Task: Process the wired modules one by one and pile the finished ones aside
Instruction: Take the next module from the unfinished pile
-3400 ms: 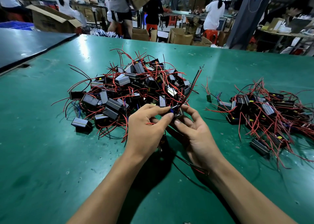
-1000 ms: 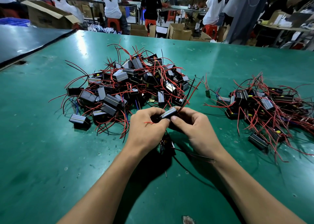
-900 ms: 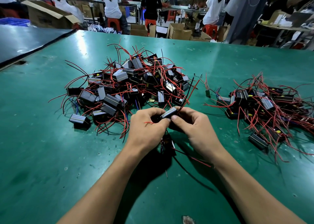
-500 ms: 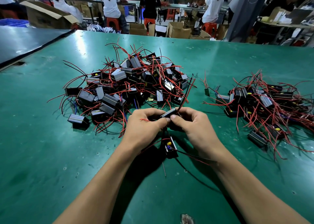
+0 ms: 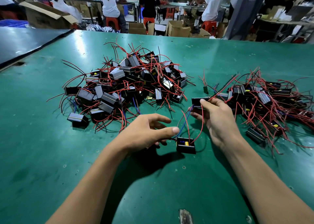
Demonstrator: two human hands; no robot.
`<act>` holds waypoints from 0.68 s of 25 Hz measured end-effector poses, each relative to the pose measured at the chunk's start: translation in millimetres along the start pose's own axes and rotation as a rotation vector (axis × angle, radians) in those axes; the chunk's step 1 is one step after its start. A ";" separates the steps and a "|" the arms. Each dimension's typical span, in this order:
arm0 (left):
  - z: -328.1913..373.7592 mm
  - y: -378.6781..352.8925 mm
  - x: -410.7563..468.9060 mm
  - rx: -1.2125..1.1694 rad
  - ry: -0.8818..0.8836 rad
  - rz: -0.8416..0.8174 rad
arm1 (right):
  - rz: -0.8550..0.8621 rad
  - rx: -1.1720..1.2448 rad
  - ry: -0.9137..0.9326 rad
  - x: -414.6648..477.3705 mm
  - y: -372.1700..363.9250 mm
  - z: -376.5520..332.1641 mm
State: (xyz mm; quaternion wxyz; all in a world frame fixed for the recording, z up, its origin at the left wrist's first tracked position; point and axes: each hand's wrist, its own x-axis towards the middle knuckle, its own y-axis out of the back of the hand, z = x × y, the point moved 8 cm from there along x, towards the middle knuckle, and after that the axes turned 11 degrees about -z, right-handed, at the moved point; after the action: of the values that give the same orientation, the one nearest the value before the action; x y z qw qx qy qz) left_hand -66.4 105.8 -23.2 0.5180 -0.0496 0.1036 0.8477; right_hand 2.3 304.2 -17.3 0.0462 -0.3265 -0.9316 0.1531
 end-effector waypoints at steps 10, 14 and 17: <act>-4.3 -10.2 1.4 0.109 0.077 -0.155 | 0.207 0.048 0.297 -8.1 14.3 -19.1; 1.8 -6.0 4.0 0.217 0.004 -0.011 | 0.214 0.029 0.268 -3.9 22.6 -17.0; 6.2 -17.2 9.5 0.295 -0.070 0.042 | 0.159 -0.002 0.169 -0.5 17.3 -6.2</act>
State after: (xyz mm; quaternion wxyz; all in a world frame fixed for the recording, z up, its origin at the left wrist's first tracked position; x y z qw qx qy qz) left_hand -55.3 123.1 -21.1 0.5052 0.0590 0.2099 0.8350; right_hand 14.2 318.3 -16.8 0.1120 -0.4109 -0.8958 0.1271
